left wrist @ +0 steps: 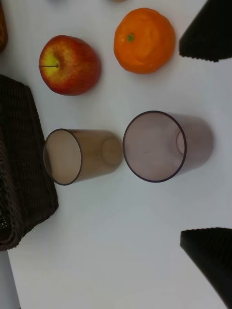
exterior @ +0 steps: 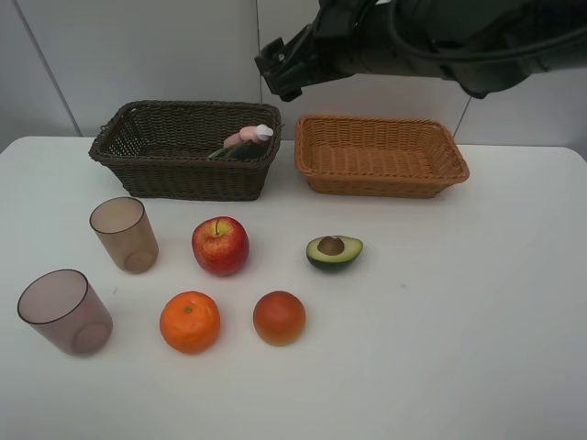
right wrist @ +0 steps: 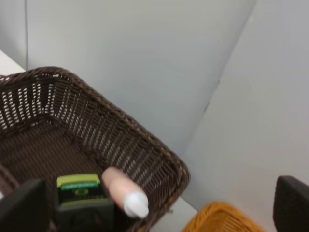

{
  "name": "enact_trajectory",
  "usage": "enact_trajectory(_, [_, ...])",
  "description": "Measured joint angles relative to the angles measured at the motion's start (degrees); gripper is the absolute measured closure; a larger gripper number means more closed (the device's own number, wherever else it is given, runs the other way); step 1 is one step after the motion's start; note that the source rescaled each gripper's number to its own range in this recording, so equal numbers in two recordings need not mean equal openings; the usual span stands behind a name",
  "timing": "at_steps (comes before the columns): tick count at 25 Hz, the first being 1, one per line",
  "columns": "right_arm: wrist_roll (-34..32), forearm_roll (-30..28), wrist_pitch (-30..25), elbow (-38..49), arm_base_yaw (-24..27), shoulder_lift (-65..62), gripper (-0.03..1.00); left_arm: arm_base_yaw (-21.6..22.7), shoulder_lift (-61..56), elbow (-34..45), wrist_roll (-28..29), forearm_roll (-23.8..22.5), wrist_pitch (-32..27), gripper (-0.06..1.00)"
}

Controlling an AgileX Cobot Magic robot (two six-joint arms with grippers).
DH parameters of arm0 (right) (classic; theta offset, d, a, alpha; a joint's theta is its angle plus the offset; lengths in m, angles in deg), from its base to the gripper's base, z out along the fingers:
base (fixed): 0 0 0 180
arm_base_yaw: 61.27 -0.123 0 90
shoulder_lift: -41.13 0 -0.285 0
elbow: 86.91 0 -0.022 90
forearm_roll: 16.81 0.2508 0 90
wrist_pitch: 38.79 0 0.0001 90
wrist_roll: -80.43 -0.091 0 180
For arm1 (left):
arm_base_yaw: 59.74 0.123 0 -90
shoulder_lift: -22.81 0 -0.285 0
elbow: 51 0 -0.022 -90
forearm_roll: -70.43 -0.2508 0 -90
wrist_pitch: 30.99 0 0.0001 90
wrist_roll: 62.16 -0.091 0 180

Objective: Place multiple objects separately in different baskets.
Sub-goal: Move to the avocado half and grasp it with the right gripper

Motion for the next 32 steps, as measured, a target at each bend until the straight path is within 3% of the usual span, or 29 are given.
enact_trajectory(5, [0.0,-0.6,-0.1,8.8,0.0,-8.4,0.01,0.0,0.0,0.0,0.0,0.0,0.0,0.0])
enact_trajectory(8, [0.0,-3.2,-3.1,12.8,0.0,-13.0,0.01,0.0,0.0,0.0,0.0,0.0,0.0,0.0])
enact_trajectory(18, [-0.2,-19.8,-30.2,14.6,0.0,-17.3,0.06,0.0,0.0,0.0,0.0,0.0,0.0,0.0])
enact_trajectory(24, [-0.2,-29.7,-32.6,14.6,4.0,-13.0,0.13,0.0,0.0,0.0,0.0,0.0,0.0,0.0])
enact_trajectory(32, [0.0,-33.2,-32.6,11.1,7.5,-0.1,0.15,0.0,0.0,0.0,0.0,0.0,0.0,0.0])
